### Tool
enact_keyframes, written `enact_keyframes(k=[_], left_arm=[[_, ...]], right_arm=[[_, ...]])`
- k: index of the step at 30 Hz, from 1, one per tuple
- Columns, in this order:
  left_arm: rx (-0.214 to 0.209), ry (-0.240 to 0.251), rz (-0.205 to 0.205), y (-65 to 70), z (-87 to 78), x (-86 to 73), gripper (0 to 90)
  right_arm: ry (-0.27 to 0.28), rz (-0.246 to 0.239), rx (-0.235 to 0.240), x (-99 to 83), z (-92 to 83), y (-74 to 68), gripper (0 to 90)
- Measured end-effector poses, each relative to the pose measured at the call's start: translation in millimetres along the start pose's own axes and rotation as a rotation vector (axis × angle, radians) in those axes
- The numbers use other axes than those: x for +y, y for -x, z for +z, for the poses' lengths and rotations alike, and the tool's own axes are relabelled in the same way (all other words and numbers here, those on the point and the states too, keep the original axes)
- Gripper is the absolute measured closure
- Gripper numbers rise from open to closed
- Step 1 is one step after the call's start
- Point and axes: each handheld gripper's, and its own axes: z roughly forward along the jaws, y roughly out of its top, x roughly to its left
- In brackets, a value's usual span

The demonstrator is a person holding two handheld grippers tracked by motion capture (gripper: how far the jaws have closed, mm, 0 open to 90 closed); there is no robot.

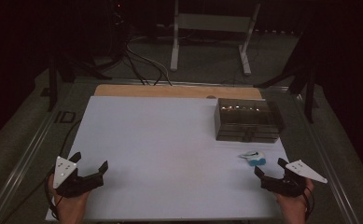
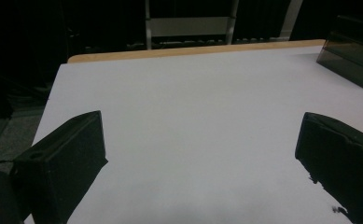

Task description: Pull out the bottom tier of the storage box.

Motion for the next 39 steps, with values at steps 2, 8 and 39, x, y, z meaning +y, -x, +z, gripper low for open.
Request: enact_keyframes(k=[2,8,39], left_arm=[[0.0,0.0,-0.001,0.1,0.1,-0.2,3.3],[0.001,-0.001,-0.003,0.5,0.6,-1.4,3.2],[0.006,0.003,-0.024,-2.0,-0.7,-3.6,3.3]], right_arm=[[-0.002,0.004,-0.004,0.4,1.4,0.1,0.0],[-0.003,0.005,-0.011,3.2,6.1,-1.5,0.0],[0.002,0.004,-0.037,32.8,34.1,-5.3,0.0]])
